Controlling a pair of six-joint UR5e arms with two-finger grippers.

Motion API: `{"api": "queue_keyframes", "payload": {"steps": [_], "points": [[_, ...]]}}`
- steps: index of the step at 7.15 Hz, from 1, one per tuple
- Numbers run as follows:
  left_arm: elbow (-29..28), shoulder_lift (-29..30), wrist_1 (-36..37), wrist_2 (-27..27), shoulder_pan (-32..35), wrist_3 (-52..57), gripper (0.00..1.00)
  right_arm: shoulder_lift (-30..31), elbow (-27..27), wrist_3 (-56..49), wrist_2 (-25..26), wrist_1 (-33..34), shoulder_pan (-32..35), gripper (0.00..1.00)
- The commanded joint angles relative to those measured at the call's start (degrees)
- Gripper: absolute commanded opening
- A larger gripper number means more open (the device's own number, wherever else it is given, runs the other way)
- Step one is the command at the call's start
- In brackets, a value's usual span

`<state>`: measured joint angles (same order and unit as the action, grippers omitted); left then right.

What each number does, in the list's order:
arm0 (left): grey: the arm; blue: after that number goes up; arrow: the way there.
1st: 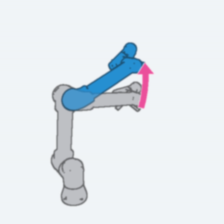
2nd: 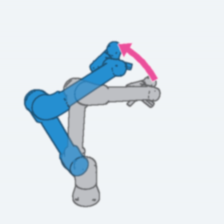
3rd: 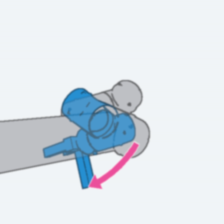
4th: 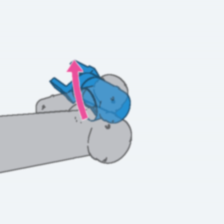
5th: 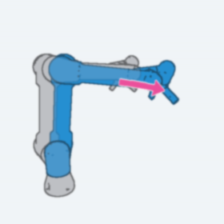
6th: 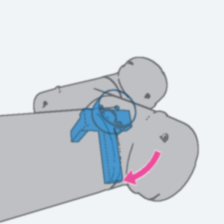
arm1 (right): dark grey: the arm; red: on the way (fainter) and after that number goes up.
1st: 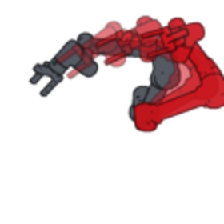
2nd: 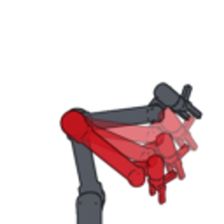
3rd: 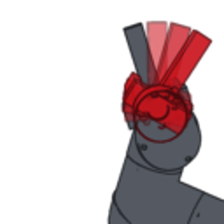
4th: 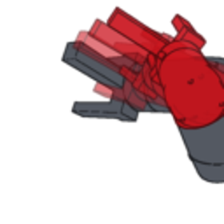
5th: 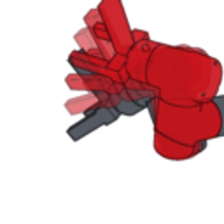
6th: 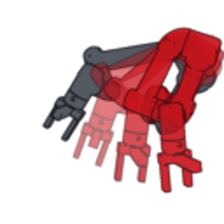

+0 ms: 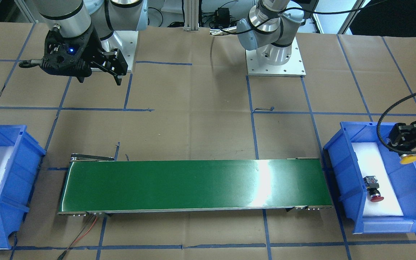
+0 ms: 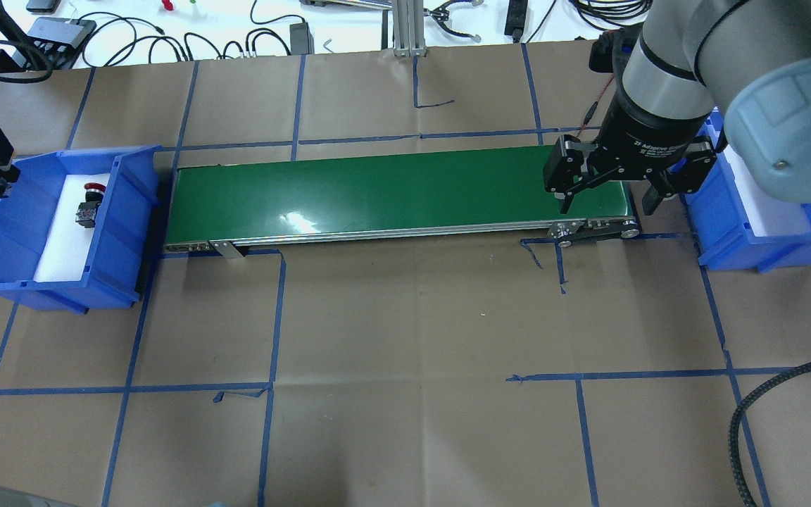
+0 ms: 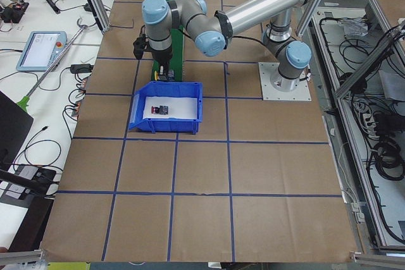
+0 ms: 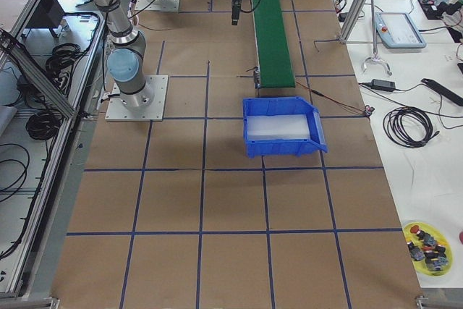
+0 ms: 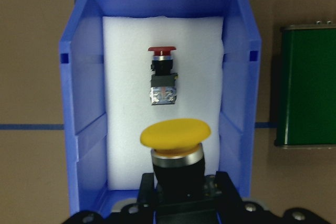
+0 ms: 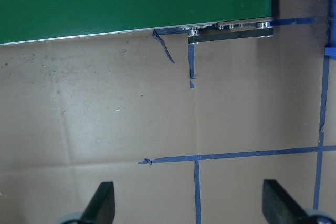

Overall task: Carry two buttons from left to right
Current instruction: 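Lift the yellow button and carry it to the near end of the conveyor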

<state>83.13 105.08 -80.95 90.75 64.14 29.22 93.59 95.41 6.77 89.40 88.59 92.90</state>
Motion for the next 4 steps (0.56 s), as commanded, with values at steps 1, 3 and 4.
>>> {"api": "queue_keyframes", "payload": {"steps": [1, 3, 4], "points": [[0.71, 0.48, 0.09, 0.04, 6.76, -6.76, 0.03, 0.02, 0.04, 0.00, -0.01, 0.00, 0.00, 1.00], [1.51, 2.49, 0.26, 0.04, 13.26, -17.22, 0.03, 0.02, -0.05, 0.00, -0.01, 0.00, 0.00, 1.00], [1.77, 3.72, 0.35, -0.05, 16.16, -21.79, 0.03, 0.02, -0.05, 0.00, -0.01, 0.00, 0.00, 1.00]]}}
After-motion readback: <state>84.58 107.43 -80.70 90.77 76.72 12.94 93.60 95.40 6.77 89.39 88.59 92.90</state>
